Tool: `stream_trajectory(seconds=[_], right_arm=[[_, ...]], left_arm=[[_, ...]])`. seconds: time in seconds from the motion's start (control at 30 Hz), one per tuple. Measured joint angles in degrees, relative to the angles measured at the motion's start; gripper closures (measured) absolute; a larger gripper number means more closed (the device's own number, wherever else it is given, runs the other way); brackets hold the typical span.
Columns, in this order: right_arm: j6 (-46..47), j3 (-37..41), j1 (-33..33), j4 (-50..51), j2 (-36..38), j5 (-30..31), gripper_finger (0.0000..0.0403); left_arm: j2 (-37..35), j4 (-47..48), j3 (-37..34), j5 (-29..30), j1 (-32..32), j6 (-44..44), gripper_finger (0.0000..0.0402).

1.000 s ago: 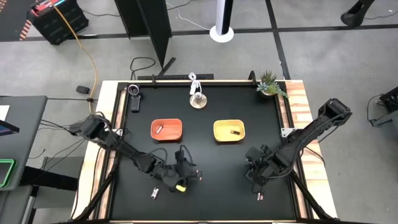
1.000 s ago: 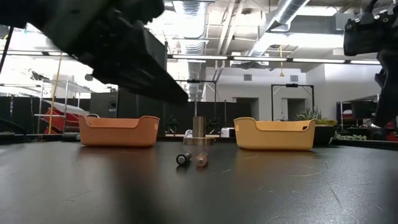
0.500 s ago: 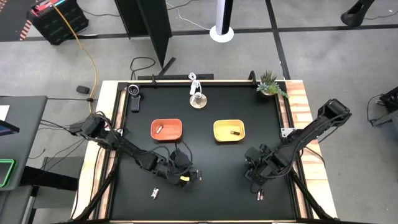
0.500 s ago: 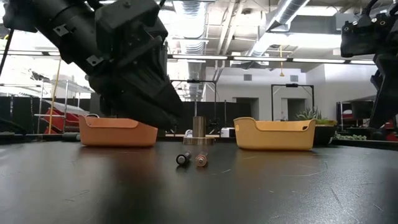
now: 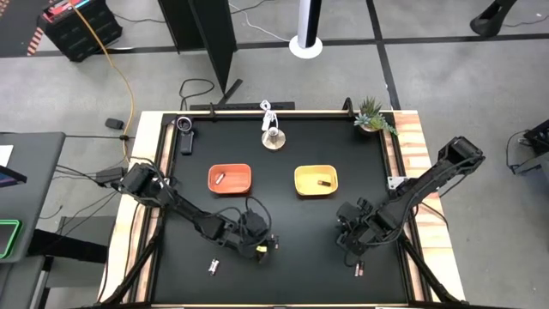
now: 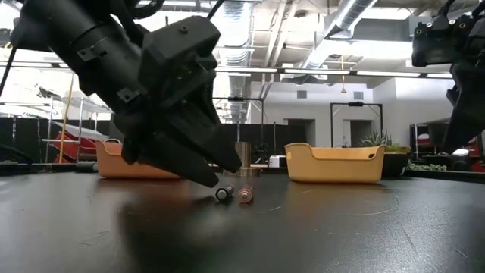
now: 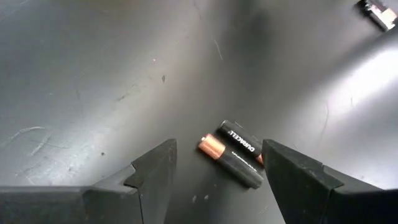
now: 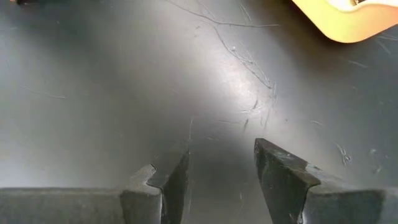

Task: Sort batteries
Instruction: Put the black battery into the yellow bin

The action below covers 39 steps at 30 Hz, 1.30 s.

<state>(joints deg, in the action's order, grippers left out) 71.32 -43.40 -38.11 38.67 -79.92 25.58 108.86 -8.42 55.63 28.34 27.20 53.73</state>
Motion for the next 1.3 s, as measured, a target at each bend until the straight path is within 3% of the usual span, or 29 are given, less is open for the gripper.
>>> stream_trajectory(seconds=[0.2,0.4,0.67,0.93,1.1,1.3], right_arm=[[0.01,0.0,0.0,-0.19,0.0,0.04,0.0207],[-0.07,0.0,0.0,-1.74,0.0,0.07,0.0207],[-4.8,0.0,0.5,-10.09,0.0,4.75,0.0207],[-8.18,0.0,5.37,-22.42,-0.09,4.87,0.0207],[-10.03,-1.88,6.98,-28.23,-4.78,4.87,0.0207],[-10.31,-10.91,7.34,-28.51,-16.05,4.61,0.0195]], left_arm=[[-0.02,6.75,1.87,0.01,0.0,2.99,0.0171],[-0.02,7.06,1.95,-0.06,0.18,3.17,0.0171],[-0.02,7.82,1.95,-0.06,0.81,0.54,0.0171],[-0.55,8.3,1.95,0.07,1.02,-5.92,0.0171],[-1.76,12.46,1.86,3.77,2.55,-7.15,0.0171],[-4.36,18.68,1.84,8.86,4.76,-6.08,0.0171]])
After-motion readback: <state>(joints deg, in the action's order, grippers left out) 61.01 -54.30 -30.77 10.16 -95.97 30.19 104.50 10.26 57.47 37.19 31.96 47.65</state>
